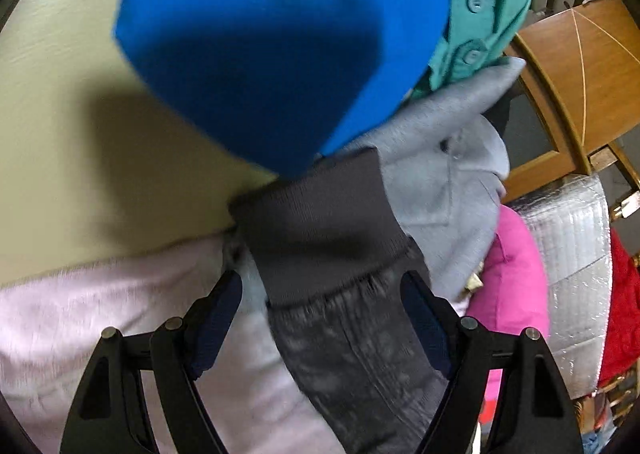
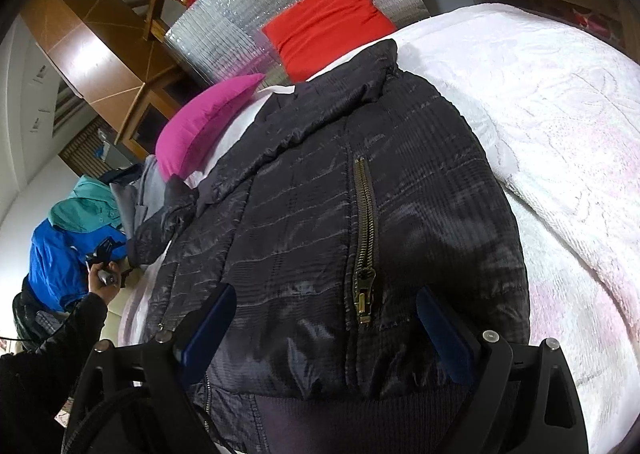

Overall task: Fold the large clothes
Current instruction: 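Grasp the other sleeve's ribbed cuff with the left tool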

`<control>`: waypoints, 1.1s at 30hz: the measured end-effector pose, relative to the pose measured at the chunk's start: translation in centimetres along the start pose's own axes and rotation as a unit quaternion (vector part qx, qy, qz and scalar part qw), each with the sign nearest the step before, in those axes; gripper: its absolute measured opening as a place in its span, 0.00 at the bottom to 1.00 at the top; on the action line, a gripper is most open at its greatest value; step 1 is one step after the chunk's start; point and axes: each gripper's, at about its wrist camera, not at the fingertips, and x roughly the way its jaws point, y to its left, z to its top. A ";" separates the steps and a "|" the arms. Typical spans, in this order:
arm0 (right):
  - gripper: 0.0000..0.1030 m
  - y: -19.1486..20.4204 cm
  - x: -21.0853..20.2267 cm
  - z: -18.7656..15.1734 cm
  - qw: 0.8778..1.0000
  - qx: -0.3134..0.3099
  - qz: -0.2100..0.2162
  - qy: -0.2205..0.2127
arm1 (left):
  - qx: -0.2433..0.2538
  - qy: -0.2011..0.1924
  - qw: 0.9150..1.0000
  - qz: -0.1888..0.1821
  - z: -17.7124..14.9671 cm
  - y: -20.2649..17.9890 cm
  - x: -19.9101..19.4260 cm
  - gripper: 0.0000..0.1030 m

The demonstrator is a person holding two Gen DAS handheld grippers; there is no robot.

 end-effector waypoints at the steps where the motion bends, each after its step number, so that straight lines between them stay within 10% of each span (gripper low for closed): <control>1: 0.91 0.0 0.1 0.0 1.000 -0.001 -0.001 0.001 | 0.003 -0.003 1.000 0.003 0.3 0.0 0.3 0.78; 6: 0.91 0.0 0.3 0.2 1.000 -0.002 -0.003 0.001 | 0.009 0.013 0.999 0.033 1.8 0.7 2.2 0.12; 8: 0.91 0.1 0.3 0.1 1.000 -0.002 -0.002 0.001 | 0.028 0.007 0.998 0.048 2.0 0.6 2.0 0.00; 19: 0.92 -0.3 -0.9 -0.1 1.000 0.006 0.029 -0.012 | 0.158 -0.074 0.984 0.024 1.0 -7.7 -8.5 0.00; 23: 0.92 -0.8 -1.7 -0.4 0.999 0.013 0.045 -0.019 | 0.155 -0.064 0.985 0.038 0.4 -7.3 -9.7 0.76; 33: 0.92 -0.5 -1.2 -0.2 0.999 0.013 0.031 -0.013 | 0.121 -0.027 0.990 0.066 -1.0 -3.0 -4.0 0.75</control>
